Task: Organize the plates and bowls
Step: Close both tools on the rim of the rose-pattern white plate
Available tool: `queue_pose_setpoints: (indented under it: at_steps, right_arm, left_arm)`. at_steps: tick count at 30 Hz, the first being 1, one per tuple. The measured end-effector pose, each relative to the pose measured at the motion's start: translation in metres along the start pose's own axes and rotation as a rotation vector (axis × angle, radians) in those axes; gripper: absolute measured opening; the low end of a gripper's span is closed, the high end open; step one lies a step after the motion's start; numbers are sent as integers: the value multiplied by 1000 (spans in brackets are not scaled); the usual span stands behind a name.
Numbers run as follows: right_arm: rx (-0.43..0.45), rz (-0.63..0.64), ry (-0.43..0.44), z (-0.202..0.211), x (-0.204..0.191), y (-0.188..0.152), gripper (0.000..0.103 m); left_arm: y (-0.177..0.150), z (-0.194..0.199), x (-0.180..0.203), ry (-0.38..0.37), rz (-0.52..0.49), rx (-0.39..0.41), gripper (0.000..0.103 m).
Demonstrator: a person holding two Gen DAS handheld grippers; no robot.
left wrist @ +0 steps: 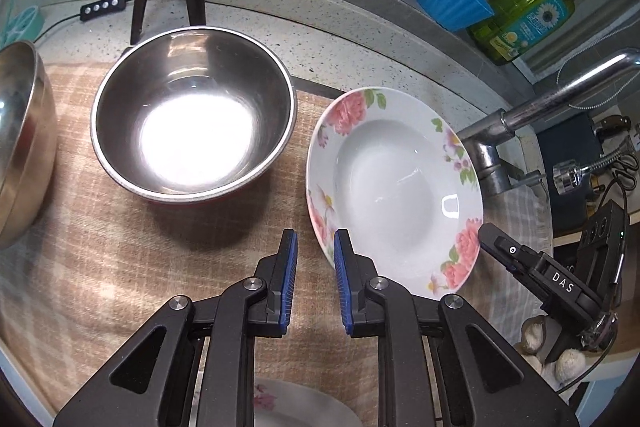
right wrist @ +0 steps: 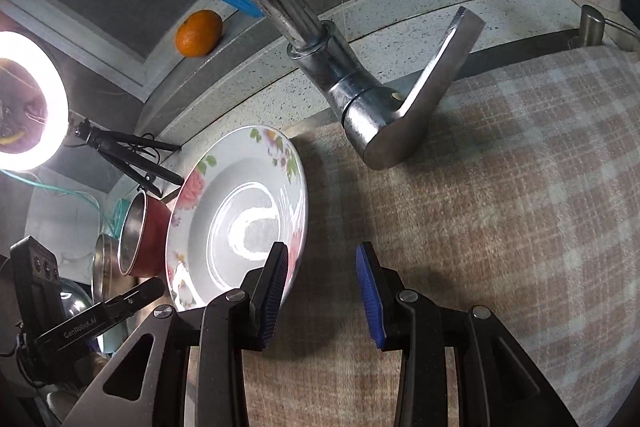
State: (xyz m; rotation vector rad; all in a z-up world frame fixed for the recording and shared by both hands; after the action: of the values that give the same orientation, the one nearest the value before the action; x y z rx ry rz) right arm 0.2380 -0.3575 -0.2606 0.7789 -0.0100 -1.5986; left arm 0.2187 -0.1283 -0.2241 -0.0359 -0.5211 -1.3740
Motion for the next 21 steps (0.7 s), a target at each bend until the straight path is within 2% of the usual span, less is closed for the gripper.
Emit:
queue_pose_setpoints:
  at_steps: [11,21]
  right_arm:
    - [-7,4,-7,-20,-10,8,31]
    - [-18,20,-12,-31,-17,12,20]
  left_arm:
    - [10,-10,-2,-6,8,-3,17]
    - [18,-17,3,-5,-19,6,17]
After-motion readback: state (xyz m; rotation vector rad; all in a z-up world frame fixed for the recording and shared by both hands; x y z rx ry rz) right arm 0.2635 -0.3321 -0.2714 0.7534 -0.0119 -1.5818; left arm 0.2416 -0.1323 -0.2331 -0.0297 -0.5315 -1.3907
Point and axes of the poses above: each gripper's, at about its wrist camera, not at the fingertips, and z roughly against the way its jaws point, x to its right, y to its top, the point moved 9 cm from there along -z, roughly the way its jaws point, and after that the axes turned 1 degree about z, right-handed, at the moved point
